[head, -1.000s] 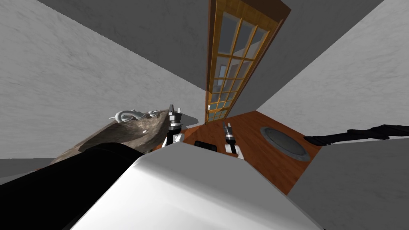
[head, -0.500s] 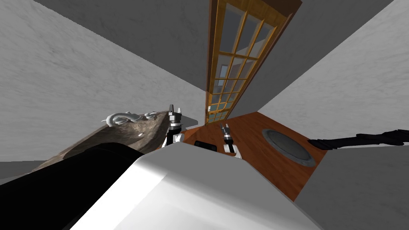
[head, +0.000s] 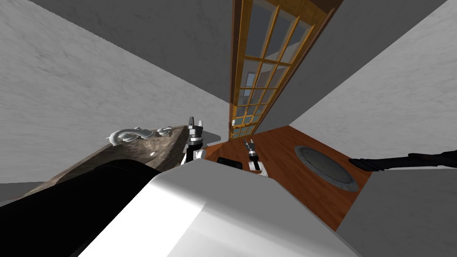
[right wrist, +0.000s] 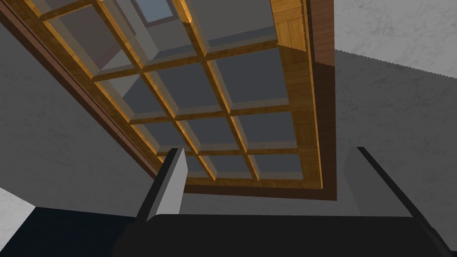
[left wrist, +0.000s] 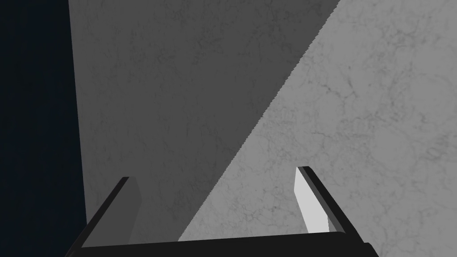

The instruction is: Pull the door open

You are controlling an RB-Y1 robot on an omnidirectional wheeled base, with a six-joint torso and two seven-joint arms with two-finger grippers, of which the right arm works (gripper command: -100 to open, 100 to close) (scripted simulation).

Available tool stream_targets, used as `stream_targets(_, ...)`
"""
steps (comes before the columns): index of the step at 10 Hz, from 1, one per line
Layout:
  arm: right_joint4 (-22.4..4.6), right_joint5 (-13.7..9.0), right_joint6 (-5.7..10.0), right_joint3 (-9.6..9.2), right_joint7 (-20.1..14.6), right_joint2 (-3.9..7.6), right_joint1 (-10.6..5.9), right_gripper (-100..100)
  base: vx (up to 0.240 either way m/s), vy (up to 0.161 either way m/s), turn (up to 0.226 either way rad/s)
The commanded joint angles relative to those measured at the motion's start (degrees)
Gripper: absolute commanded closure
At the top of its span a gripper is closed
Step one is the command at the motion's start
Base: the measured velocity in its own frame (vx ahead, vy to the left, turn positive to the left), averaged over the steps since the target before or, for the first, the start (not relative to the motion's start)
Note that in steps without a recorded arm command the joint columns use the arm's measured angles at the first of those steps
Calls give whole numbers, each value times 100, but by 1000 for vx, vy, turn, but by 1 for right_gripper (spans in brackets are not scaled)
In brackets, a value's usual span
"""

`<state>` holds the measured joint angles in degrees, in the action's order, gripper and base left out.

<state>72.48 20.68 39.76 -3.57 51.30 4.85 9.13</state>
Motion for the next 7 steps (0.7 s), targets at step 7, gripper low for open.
stream_targets(7,-811,192,245,-61,583,-96,-288,-100,84,-1,11)
